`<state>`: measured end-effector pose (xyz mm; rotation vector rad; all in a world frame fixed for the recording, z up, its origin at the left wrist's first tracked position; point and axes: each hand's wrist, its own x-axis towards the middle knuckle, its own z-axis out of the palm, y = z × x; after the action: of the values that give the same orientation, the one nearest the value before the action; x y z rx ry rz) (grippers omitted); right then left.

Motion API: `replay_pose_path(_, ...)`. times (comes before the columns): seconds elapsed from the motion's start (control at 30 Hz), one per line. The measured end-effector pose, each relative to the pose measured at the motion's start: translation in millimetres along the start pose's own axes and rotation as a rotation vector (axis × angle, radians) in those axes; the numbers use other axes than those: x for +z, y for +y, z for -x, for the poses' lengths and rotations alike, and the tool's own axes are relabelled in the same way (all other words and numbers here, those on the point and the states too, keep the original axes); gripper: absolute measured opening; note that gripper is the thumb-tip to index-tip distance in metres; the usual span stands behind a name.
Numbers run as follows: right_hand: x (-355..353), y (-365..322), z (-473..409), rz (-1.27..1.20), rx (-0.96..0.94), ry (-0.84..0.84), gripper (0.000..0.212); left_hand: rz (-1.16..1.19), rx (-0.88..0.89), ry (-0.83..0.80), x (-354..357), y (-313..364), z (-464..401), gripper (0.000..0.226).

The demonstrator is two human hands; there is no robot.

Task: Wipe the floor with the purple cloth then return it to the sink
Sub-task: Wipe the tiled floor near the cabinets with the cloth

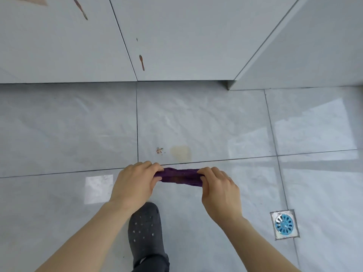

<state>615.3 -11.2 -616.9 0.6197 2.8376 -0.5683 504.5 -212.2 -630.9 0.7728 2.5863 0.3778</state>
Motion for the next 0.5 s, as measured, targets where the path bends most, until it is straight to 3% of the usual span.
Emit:
replay_pose_path(0.23, 96, 37, -38, 0.012, 0.013, 0.118, 0.024, 0.060, 0.060, -0.020, 90, -40, -47, 0.025)
replay_pose_path(0.5, 151, 54, -82, -0.014, 0.059, 0.378, 0.028, 0.012, 0.137, 0.213, 140, -46, -83, 0.015)
